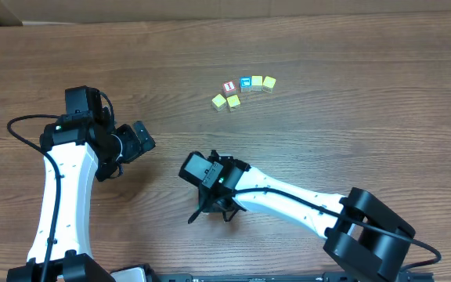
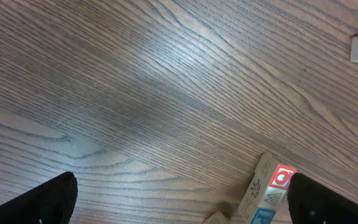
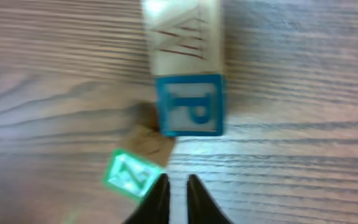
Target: Flip 4 blocks
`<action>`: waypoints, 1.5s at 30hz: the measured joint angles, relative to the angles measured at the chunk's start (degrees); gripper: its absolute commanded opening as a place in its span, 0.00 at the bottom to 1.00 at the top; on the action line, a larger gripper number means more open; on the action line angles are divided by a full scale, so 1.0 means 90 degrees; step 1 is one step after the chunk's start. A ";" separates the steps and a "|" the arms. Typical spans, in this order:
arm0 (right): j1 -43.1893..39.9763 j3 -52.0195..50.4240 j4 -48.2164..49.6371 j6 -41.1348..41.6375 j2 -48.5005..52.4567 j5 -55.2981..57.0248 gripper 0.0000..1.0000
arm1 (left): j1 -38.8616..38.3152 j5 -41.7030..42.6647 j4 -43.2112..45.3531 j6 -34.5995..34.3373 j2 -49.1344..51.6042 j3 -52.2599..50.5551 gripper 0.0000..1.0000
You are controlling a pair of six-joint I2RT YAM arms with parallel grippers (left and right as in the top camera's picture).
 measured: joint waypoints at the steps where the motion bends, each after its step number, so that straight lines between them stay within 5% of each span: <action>1: -0.0002 0.0061 0.0010 0.0019 -0.0022 -0.0044 0.44 | 0.0000 0.0000 0.0000 0.0000 0.0000 0.0000 1.00; 3: -0.0002 0.0117 0.0036 0.0002 -0.0070 -0.0129 0.64 | 0.0000 0.0000 0.0000 0.0000 0.0000 0.0000 1.00; 5: 0.0000 0.0121 0.0085 -0.0017 -0.0095 -0.0180 0.67 | 0.0000 0.0000 0.0000 0.0000 0.0000 0.0000 1.00; 13: 0.0007 0.0121 0.0262 0.0138 -0.0095 -0.0483 0.52 | 0.0000 0.0000 0.0000 0.0000 0.0000 0.0000 1.00; 24: 0.0228 -0.0226 0.0680 0.1778 -0.0104 0.0138 0.51 | 0.0000 0.0000 0.0000 0.0000 0.0000 0.0000 1.00; 45: 0.0464 -0.0238 0.0797 0.2028 0.0250 0.0554 0.47 | 0.0000 0.0000 0.0000 0.0000 0.0000 0.0000 1.00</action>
